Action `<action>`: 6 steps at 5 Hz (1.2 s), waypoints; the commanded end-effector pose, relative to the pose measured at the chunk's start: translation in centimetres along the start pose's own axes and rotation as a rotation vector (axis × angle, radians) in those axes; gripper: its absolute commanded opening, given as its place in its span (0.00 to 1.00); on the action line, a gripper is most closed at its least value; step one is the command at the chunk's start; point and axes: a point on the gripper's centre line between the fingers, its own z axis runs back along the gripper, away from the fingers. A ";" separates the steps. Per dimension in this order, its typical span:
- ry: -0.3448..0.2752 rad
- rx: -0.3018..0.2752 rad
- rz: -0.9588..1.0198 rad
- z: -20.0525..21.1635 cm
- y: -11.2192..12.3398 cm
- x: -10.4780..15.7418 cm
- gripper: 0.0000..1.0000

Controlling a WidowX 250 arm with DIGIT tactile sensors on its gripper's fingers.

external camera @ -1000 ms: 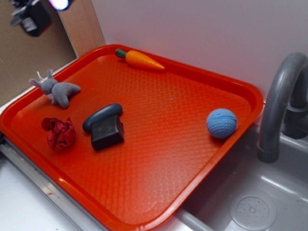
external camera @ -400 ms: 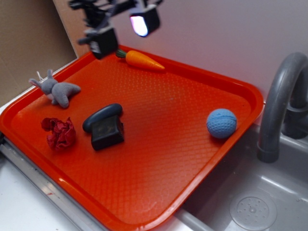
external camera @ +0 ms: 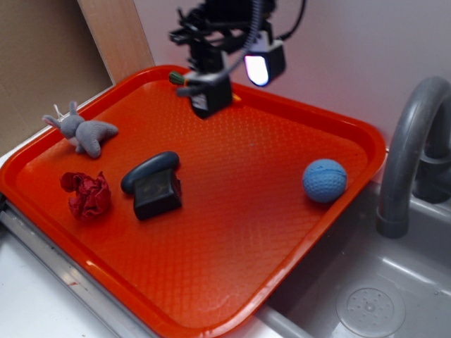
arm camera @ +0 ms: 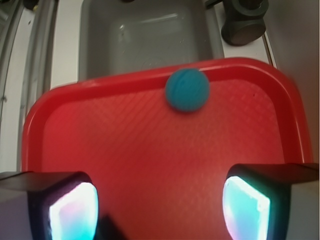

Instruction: Grab the blue ball.

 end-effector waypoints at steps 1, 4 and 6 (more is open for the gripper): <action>0.036 0.028 0.039 -1.6 -1.6 4.2 1.00; 0.141 -0.032 0.003 -5.6 -1.3 6.2 1.00; 0.176 0.057 0.050 -4.8 -2.2 6.6 0.00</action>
